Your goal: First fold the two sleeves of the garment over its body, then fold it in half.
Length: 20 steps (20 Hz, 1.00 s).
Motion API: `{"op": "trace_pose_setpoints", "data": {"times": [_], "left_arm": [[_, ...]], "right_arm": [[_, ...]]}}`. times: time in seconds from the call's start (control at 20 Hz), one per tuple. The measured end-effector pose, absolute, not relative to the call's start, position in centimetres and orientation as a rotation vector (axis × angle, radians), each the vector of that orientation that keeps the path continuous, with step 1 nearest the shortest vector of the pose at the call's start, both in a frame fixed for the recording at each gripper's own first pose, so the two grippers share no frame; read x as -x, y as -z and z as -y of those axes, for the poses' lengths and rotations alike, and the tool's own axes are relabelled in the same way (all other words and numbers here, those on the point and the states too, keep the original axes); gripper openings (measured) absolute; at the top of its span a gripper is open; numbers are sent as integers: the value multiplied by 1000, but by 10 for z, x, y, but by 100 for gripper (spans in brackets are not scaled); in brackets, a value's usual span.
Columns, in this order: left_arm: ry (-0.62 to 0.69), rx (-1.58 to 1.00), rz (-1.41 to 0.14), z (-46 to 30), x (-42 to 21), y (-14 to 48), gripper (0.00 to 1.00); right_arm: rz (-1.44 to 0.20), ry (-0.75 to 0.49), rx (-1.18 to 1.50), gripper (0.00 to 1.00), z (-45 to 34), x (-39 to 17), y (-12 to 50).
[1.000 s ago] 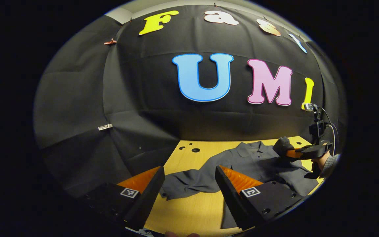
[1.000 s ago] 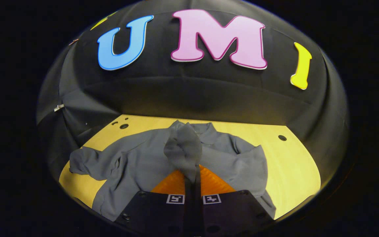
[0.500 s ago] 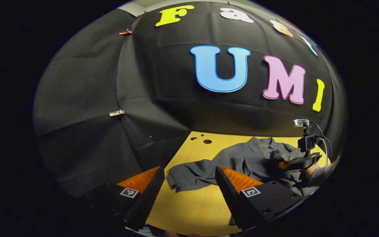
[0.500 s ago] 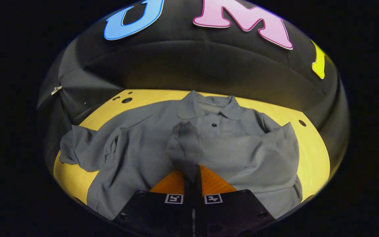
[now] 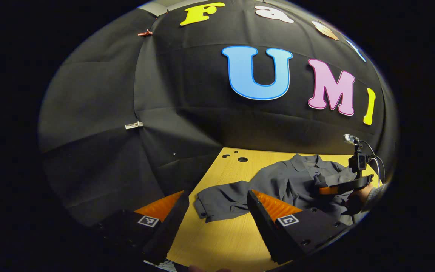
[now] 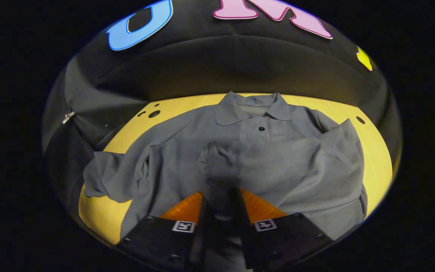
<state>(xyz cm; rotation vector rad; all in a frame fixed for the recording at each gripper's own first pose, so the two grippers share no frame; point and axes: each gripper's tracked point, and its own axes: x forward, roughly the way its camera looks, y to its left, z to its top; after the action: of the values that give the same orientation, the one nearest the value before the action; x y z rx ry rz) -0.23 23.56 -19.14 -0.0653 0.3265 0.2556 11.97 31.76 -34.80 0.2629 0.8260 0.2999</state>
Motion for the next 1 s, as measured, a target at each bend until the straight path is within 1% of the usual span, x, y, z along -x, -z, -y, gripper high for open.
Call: {"op": "trace_pose_setpoints", "data": {"times": [0.05, 0.1, 0.15, 0.25, 0.35, 0.45, 0.8, 1.0], "left_arm": [[-253, 67, -331, -236, -3, 197, 98], [-250, 62, -336, -238, -7, 202, 98], [-249, 51, -348, -241, -13, 207, 98], [-256, 26, -360, -250, -24, 219, 99], [-251, 22, -380, -256, -31, 232, 98], [-239, 31, -411, -260, -39, 248, 98], [-230, 59, -522, -266, -64, 310, 98], [-253, 91, -598, -273, -75, 345, 99]], "right_arm": [[-824, -307, -267, 48, -319, -119, 346], [-822, -319, -272, 36, -321, -116, 342], [-820, -336, -288, 50, -326, -113, 339], [-813, -387, -361, 54, -341, -106, 326], [-798, -422, -394, 55, -350, -101, 314], [-781, -431, -381, 55, -351, -95, 305], [-732, -390, -234, 55, -305, -68, 291], [-724, -360, -218, 56, -272, -44, 283]]}}
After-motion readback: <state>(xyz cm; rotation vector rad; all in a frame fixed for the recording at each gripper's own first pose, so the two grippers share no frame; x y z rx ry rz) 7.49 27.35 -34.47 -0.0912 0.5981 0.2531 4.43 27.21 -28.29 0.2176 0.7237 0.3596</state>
